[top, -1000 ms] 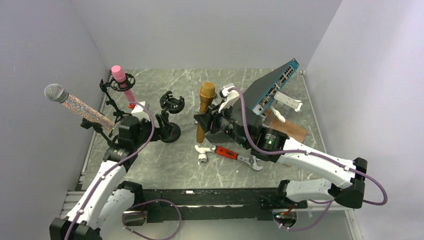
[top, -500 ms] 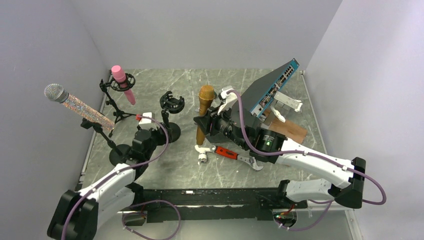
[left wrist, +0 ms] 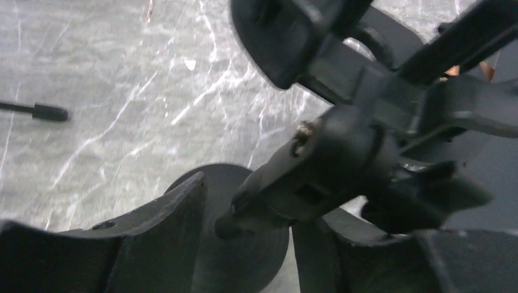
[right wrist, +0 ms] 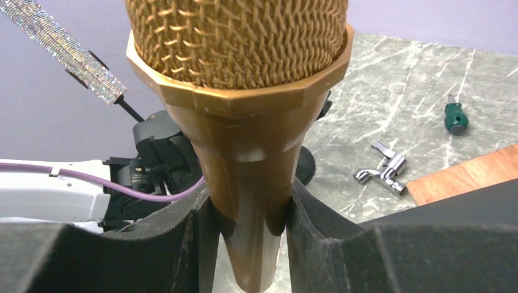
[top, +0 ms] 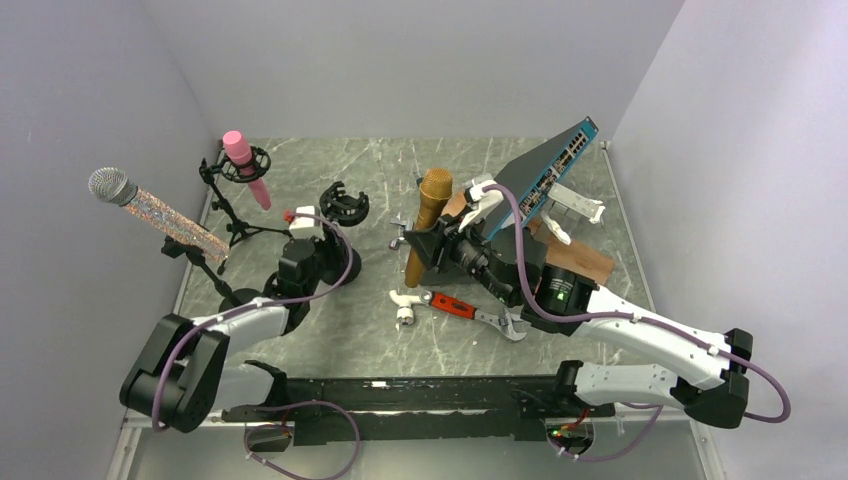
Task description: Remove the microphone from the stand
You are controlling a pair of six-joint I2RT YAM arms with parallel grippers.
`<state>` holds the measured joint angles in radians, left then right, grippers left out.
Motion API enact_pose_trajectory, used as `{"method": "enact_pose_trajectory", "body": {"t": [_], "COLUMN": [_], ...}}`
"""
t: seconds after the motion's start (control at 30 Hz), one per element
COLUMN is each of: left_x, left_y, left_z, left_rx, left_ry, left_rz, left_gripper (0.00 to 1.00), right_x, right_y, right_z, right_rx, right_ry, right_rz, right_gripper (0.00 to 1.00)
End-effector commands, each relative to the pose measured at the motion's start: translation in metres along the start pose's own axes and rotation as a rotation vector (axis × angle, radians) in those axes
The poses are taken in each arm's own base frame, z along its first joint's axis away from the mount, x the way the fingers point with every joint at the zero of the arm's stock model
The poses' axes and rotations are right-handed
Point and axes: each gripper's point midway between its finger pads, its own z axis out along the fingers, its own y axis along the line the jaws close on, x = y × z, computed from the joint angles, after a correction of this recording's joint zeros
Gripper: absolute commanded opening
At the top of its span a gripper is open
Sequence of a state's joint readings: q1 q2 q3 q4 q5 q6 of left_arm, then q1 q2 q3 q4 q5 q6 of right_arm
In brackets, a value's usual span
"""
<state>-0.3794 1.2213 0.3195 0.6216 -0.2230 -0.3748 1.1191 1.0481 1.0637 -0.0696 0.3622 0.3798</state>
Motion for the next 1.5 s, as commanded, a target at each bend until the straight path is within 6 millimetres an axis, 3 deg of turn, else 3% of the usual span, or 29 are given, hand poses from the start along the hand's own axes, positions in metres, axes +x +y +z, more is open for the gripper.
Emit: {"method": "enact_pose_trajectory", "body": {"t": [0.0,0.17,0.27,0.3,0.43,0.57,0.73,0.87,0.93,1.0,1.1,1.2,1.27,1.33,1.4,1.47], "left_x": [-0.033,-0.035,-0.042,-0.045,-0.063,-0.083,-0.109,-0.124,-0.122,-0.116,-0.109,-0.100,-0.096,-0.098,-0.096,-0.107], "left_y": [-0.018,-0.022,-0.027,-0.028,-0.036,-0.048,-0.065,-0.065,-0.066,-0.066,-0.068,-0.061,-0.057,-0.062,-0.066,-0.071], "left_z": [0.017,0.030,0.041,0.045,0.062,0.085,0.127,0.165,0.180,0.188,0.183,0.174,0.166,0.151,0.133,0.113], "left_rx": [0.045,0.045,0.047,0.045,0.047,0.060,0.093,0.100,0.122,0.139,0.155,0.132,0.119,0.141,0.161,0.177], "left_ry": [-0.090,-0.097,-0.107,-0.107,-0.138,-0.175,-0.222,-0.250,-0.241,-0.231,-0.231,-0.212,-0.194,-0.183,-0.163,-0.158], "left_rz": [-0.004,-0.017,0.007,0.017,0.056,0.089,0.105,0.079,0.063,0.057,0.059,0.031,0.002,-0.034,-0.066,-0.094], "left_gripper": [0.51,0.27,0.08,0.06,0.00,0.00,0.00,0.00,0.00,0.05,0.23,0.50,0.73,0.92,0.99,0.99], "right_x": [-0.023,-0.023,-0.022,-0.022,-0.020,-0.018,-0.011,-0.007,-0.006,-0.007,-0.010,-0.010,-0.010,-0.010,-0.010,-0.010], "right_y": [-0.004,-0.007,-0.011,-0.010,-0.010,-0.005,0.000,0.000,0.001,0.000,0.000,0.002,0.005,0.006,0.007,0.007], "right_z": [-0.006,-0.006,-0.005,-0.004,0.000,0.009,0.020,0.026,0.027,0.027,0.026,0.027,0.026,0.025,0.025,0.025], "right_rx": [0.021,0.035,0.053,0.052,0.058,0.039,0.032,0.045,0.042,0.046,0.041,0.029,0.014,0.004,0.006,0.012], "right_ry": [-0.083,-0.086,-0.092,-0.094,-0.086,-0.082,-0.059,-0.024,-0.018,-0.018,-0.032,-0.031,-0.030,-0.032,-0.024,-0.014], "right_rz": [0.002,-0.016,-0.022,-0.027,-0.039,-0.049,-0.060,-0.070,-0.075,-0.075,-0.069,-0.060,-0.052,-0.040,-0.030,-0.027], "right_gripper": [0.00,0.00,0.00,0.00,0.00,0.00,0.00,0.00,0.00,0.00,0.00,0.00,0.00,0.00,0.00,0.00]}}
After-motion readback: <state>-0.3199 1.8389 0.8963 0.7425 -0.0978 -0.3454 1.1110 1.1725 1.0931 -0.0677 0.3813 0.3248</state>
